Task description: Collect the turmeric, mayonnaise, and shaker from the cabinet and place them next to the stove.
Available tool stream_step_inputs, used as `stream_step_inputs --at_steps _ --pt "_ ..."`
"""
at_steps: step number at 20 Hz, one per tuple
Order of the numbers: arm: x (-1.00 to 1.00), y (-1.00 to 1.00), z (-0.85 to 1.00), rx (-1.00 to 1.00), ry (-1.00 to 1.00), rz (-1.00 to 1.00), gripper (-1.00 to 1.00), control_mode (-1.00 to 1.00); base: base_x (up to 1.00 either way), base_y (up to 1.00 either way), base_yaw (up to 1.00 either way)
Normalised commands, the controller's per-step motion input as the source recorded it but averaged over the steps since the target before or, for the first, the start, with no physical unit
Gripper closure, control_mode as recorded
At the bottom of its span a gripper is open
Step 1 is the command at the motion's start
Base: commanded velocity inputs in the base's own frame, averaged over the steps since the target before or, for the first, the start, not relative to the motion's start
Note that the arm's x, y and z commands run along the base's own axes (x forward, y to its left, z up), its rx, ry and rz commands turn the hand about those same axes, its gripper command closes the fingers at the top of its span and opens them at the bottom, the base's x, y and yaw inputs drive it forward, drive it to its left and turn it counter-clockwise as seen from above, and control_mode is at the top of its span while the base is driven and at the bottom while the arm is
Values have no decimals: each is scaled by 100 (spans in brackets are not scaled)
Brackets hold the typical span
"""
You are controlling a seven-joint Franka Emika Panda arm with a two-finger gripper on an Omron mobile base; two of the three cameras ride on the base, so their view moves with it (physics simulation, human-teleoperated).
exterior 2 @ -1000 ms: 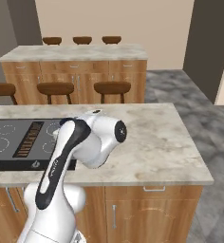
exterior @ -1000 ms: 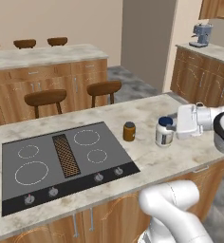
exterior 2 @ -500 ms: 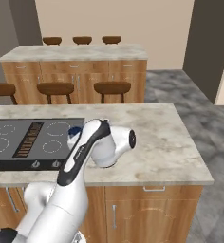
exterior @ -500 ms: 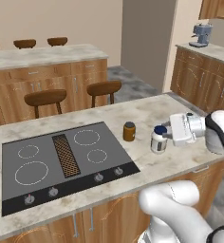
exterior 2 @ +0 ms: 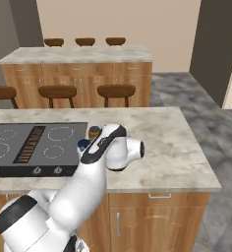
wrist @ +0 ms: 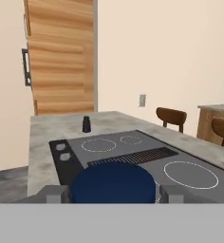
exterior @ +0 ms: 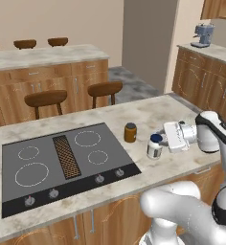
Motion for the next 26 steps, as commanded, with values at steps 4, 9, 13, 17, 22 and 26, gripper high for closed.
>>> stream_step_inputs --at_steps 4,9,13,17,22,26 --pt "43 -5 -39 2 0 6 100 -100 0 0 0" --pt "44 0 -39 0 0 0 100 -100 0 0 0" --pt "34 0 -35 0 -2 0 100 -100 0 0 0" --pt "25 5 -37 0 -2 0 100 -100 0 0 0" --pt "22 6 -31 0 0 0 100 -100 0 0 0" --pt "16 2 -31 0 0 0 100 -100 0 0 0"
